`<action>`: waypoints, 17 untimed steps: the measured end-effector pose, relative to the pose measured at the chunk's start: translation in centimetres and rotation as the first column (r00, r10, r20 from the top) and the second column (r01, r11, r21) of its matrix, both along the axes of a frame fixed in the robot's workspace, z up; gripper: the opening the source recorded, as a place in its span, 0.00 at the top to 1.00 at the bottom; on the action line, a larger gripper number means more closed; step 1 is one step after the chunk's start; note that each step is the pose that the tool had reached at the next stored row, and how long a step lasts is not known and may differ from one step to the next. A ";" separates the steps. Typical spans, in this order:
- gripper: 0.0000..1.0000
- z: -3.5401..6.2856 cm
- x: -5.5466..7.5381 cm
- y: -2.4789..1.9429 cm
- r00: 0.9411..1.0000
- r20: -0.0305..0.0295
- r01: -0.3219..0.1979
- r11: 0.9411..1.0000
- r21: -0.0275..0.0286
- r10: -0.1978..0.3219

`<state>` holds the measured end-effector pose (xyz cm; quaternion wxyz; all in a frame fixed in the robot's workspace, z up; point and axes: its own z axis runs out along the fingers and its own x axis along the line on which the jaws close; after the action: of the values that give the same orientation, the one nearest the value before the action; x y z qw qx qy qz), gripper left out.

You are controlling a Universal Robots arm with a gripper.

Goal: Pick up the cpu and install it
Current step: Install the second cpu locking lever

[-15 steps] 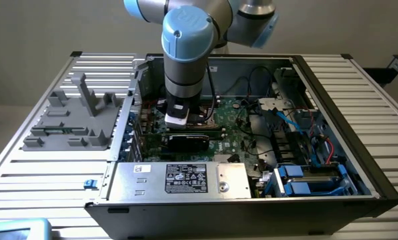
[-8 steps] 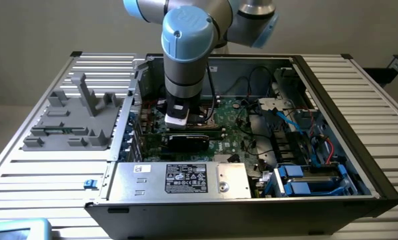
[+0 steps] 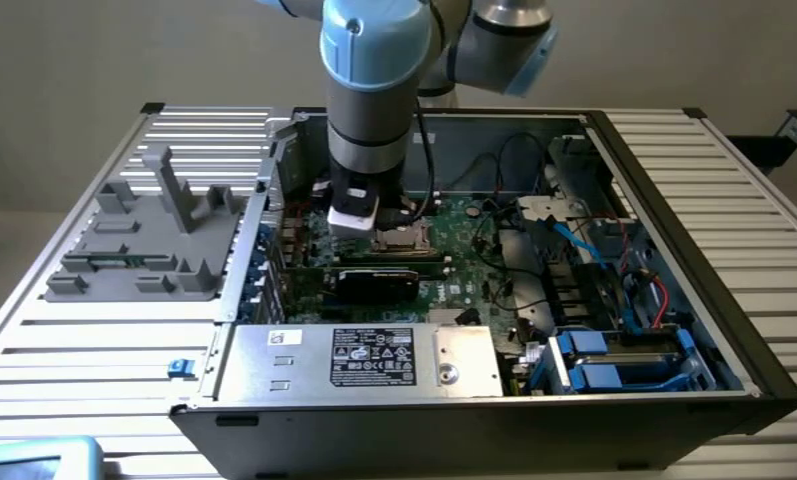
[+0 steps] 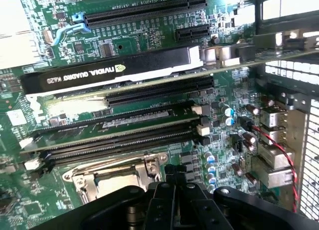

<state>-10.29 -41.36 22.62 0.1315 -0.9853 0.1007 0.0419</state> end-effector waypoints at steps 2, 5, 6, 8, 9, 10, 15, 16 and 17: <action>0.89 0.90 0.1 0.00 1.000 0.000 0.000 1.000 0.000 0.000; 0.89 2.26 0.2 0.00 1.000 0.000 0.000 1.000 0.000 0.000; 0.89 2.71 0.3 0.00 1.000 0.000 0.000 1.000 0.000 0.000; 0.89 3.64 0.4 0.00 1.000 0.000 0.000 1.000 0.000 0.000; 0.89 4.09 0.4 0.00 1.000 0.000 0.000 1.000 0.000 0.000; 0.89 4.55 0.5 0.00 1.000 0.000 -0.001 1.000 0.000 0.001; 0.89 6.80 0.8 0.00 1.000 0.000 -0.001 1.000 0.000 0.001; 0.89 7.13 0.8 0.00 1.000 0.000 -0.001 1.000 -0.001 0.001; 0.89 7.29 0.9 0.00 1.000 0.000 -0.002 1.000 -0.001 0.002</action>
<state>-9.43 -41.36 29.90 0.1309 -0.9854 0.1000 0.0420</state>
